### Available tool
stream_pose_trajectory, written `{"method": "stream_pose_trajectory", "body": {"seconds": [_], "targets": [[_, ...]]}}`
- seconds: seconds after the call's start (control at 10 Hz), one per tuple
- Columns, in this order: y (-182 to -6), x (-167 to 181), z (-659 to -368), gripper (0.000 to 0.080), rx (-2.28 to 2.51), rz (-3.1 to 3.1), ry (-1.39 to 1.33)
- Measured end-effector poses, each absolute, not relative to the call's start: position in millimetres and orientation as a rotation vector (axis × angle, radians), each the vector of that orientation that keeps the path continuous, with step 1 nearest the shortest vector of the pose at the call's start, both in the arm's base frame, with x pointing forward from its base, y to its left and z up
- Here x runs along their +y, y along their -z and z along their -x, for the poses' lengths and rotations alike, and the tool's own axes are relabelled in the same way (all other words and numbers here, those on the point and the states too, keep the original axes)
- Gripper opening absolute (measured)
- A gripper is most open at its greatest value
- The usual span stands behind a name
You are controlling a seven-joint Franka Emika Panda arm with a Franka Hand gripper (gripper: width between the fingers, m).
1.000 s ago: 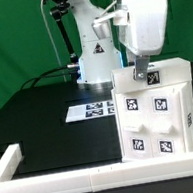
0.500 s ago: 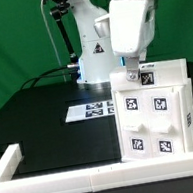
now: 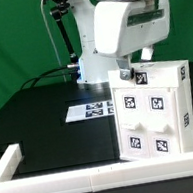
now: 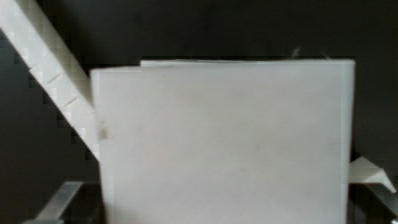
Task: Assemble cabinet
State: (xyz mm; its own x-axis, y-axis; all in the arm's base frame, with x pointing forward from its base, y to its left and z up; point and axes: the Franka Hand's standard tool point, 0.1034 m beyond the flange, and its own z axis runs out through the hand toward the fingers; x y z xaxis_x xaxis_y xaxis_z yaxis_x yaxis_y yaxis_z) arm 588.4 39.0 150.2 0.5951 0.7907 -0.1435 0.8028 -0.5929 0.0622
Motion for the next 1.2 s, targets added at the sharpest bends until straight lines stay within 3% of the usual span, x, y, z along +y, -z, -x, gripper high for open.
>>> {"method": "stream_pose_trajectory", "body": {"seconds": [0.8, 0.9, 1.0, 1.2], "targets": [[-148.6, 42.1, -577.2, 0.0563, 0.842, -2.912, 0.191], [-148.3, 42.1, -577.0, 0.0738, 0.842, -2.912, 0.192], [-148.0, 42.0, -576.9, 0.0781, 0.842, -2.912, 0.193], [-147.6, 42.0, -576.6, 0.0794, 0.842, -2.912, 0.194]]}}
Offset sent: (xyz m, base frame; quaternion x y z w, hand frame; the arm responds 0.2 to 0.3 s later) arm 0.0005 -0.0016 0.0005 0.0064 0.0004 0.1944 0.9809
